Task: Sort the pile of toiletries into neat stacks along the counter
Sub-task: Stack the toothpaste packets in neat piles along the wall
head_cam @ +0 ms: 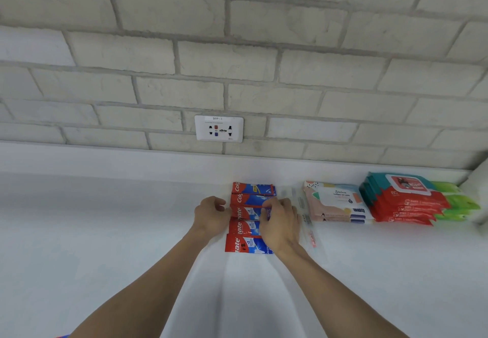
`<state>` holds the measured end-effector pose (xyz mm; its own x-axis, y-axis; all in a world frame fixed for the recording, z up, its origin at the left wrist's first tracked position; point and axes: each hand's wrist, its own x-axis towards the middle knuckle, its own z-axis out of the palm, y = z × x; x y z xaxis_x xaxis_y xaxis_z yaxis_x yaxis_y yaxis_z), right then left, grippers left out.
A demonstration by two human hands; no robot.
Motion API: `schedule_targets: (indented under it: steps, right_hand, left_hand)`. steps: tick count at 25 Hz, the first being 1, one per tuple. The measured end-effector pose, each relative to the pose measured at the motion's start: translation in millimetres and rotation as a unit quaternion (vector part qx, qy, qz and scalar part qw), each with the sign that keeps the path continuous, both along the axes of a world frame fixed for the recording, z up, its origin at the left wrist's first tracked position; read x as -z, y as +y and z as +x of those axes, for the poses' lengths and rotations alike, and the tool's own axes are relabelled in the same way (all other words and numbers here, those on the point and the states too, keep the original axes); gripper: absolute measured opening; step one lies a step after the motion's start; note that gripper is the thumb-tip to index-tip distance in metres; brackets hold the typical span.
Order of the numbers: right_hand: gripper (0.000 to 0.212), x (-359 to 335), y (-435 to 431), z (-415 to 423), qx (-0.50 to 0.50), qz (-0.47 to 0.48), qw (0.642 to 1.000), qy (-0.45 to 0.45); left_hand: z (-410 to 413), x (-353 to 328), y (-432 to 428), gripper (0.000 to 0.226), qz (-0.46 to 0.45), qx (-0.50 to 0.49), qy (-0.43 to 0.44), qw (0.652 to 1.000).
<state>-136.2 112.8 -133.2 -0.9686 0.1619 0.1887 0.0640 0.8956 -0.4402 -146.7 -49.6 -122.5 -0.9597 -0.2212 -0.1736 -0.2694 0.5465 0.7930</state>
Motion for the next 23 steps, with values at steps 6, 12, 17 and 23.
schedule_targets:
  steps: [6,12,17,23]
  right_hand:
    - [0.017,-11,-23,21,-0.056,-0.07,0.995,0.038]
    - [0.016,-23,-55,54,-0.105,-0.135,0.984,0.048]
    - [0.017,-32,-87,85,-0.175,-0.183,0.967,0.008]
    - [0.017,-37,-136,126,-0.269,-0.186,0.942,-0.072]
  left_hand:
    - [24,-15,-14,0.028,-0.018,0.029,0.06,0.998]
    - [66,-36,-44,0.024,-0.019,0.048,0.112,0.992]
    - [108,-39,-87,0.018,-0.031,0.036,0.13,0.99]
    - [157,-33,-146,0.019,-0.071,0.038,0.122,0.989]
